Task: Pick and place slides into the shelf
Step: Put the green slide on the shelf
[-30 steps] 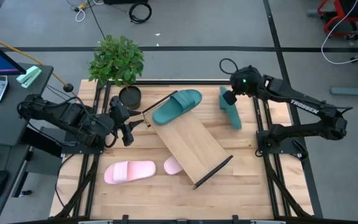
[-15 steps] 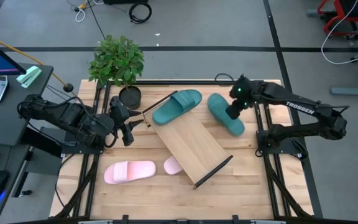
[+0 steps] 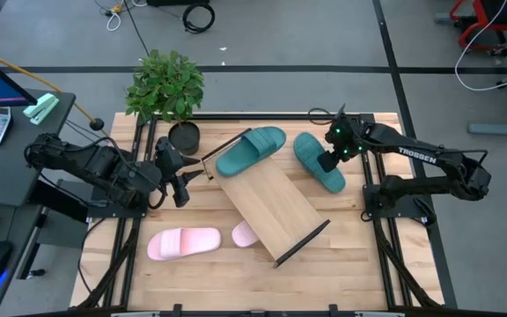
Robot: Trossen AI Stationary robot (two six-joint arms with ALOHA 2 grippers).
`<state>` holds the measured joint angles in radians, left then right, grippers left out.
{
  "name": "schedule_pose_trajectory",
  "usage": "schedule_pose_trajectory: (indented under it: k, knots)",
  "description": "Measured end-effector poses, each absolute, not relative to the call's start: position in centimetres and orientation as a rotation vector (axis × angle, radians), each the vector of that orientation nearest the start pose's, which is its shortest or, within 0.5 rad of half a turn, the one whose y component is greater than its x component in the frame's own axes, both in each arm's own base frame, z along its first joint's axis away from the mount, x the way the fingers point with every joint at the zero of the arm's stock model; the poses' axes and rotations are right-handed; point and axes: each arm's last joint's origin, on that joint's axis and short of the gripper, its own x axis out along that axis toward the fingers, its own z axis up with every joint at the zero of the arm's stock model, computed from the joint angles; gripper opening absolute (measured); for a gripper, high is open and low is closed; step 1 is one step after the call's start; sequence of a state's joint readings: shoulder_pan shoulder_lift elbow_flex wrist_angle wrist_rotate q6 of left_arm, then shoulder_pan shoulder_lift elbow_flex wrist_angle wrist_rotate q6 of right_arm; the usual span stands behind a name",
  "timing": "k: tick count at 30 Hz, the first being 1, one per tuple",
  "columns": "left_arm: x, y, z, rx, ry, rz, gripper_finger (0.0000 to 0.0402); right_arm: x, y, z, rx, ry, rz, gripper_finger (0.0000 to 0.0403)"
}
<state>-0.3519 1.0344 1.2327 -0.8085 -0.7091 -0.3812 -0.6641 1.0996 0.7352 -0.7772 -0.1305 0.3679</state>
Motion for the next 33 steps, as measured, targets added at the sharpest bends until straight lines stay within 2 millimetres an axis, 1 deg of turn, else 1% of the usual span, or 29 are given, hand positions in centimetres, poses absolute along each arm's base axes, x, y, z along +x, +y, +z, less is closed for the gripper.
schedule_pose_trajectory:
  k: [4,6,8,12,14,19,25,29,33]
  knots:
    - [18.2,-4.7,38.6,-0.059,0.452,0.438,0.0142,15.2,-12.4,22.6,0.808,0.901,-0.657,0.0227]
    - [18.2,-4.7,38.6,-0.06,0.452,0.438,0.0144,15.2,-12.7,23.0,0.844,0.868,-0.63,0.0228]
    - [18.2,-4.7,38.6,-0.059,0.452,0.438,0.0144,15.5,-12.4,23.2,0.835,0.861,-0.585,0.0227]
    - [18.2,-4.7,38.6,-0.059,0.452,0.438,0.0139,16.6,-10.7,23.2,0.68,0.922,-0.467,0.0218]
    - [18.2,-4.7,38.6,-0.059,0.452,0.438,0.0138,17.2,-9.7,23.2,0.606,0.956,-0.437,0.0214]
    - [18.2,-4.7,38.6,-0.058,0.454,0.438,0.0143,18.2,-7.5,23.1,0.445,1.004,-0.467,0.0216]
    - [18.1,-4.6,38.5,-0.05,0.465,0.44,0.0148,19.1,-4.9,23.0,0.272,1.025,-0.518,0.023]
    - [18.1,-4.6,38.5,-0.047,0.47,0.441,0.0144,19.2,-3.4,22.4,0.221,1.038,-0.531,0.024]
    - [18.1,-4.6,38.5,-0.047,0.471,0.441,0.014,18.8,-2.1,21.3,0.24,1.071,-0.526,0.0245]
